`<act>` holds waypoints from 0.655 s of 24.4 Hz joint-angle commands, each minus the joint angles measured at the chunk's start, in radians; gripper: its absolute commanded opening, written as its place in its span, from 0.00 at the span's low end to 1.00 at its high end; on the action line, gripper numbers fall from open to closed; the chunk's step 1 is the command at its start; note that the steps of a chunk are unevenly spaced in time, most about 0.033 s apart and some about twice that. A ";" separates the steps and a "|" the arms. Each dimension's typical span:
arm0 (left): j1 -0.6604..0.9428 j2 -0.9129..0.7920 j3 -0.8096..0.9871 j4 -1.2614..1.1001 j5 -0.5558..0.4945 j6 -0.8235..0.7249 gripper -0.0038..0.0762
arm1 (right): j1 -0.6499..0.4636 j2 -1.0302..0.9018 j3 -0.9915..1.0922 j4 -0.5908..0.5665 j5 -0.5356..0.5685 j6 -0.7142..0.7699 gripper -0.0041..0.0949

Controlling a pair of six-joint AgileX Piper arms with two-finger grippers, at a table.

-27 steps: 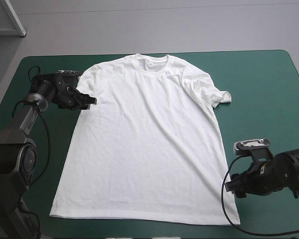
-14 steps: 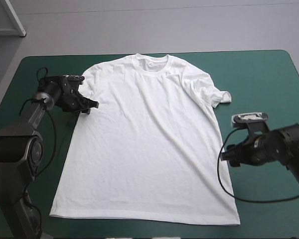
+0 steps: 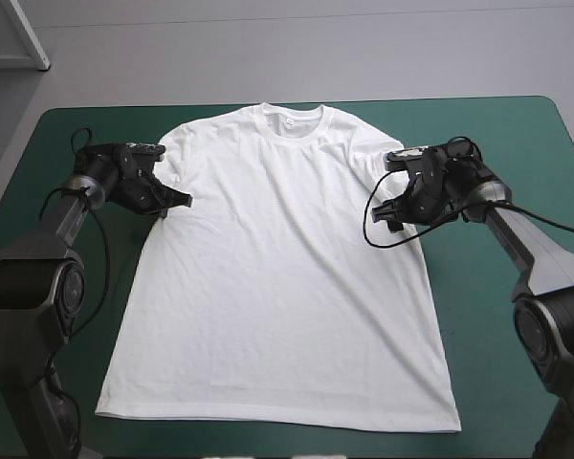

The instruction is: Fold the cloth

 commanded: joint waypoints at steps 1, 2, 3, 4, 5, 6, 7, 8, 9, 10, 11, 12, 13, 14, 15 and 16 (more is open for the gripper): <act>-0.004 0.005 0.005 -0.008 0.018 0.001 0.04 | -0.035 0.024 -0.060 0.027 -0.025 -0.034 0.71; -0.004 0.005 0.005 -0.008 0.018 0.001 0.04 | -0.050 0.055 -0.070 0.068 -0.027 -0.068 0.69; -0.004 0.005 0.005 -0.008 0.015 0.001 0.04 | -0.054 0.075 -0.074 0.101 -0.029 -0.089 0.67; -0.004 0.005 0.005 -0.008 0.015 0.001 0.04 | -0.057 0.096 -0.074 0.123 -0.037 -0.110 0.61; -0.004 0.005 0.005 -0.011 0.015 0.001 0.04 | -0.057 0.098 -0.074 0.128 -0.039 -0.114 0.57; -0.004 0.005 0.005 -0.012 0.018 -0.004 0.04 | -0.057 0.102 -0.074 0.146 -0.049 -0.132 0.48; -0.004 0.005 0.005 -0.014 0.020 -0.004 0.04 | -0.057 0.102 -0.074 0.159 -0.060 -0.148 0.40; -0.004 0.005 0.005 -0.014 0.024 -0.004 0.04 | -0.057 0.102 -0.074 0.161 -0.068 -0.148 0.34; -0.004 0.003 0.005 -0.014 0.026 -0.004 0.04 | -0.057 0.102 -0.076 0.161 -0.072 -0.148 0.28; -0.004 -0.004 0.005 -0.014 0.029 -0.004 0.04 | -0.057 0.102 -0.084 0.161 -0.069 -0.148 0.20; -0.004 -0.010 0.005 -0.014 0.029 -0.004 0.04 | -0.057 0.102 -0.091 0.161 -0.067 -0.148 0.14; -0.004 -0.025 0.005 -0.012 0.029 -0.004 0.04 | -0.057 0.100 -0.100 0.161 -0.060 -0.148 0.09; -0.004 -0.041 -0.001 -0.007 0.027 -0.004 0.04 | -0.057 0.096 -0.114 0.161 -0.051 -0.154 0.03; -0.004 -0.057 -0.007 -0.005 0.027 -0.004 0.04 | -0.057 0.086 -0.131 0.161 -0.040 -0.156 0.03; -0.004 -0.080 -0.015 -0.004 0.024 -0.004 0.04 | -0.057 0.079 -0.149 0.161 -0.032 -0.156 0.02; -0.004 -0.104 -0.028 -0.004 0.027 -0.004 0.04 | -0.057 0.062 -0.171 0.159 -0.019 -0.156 0.02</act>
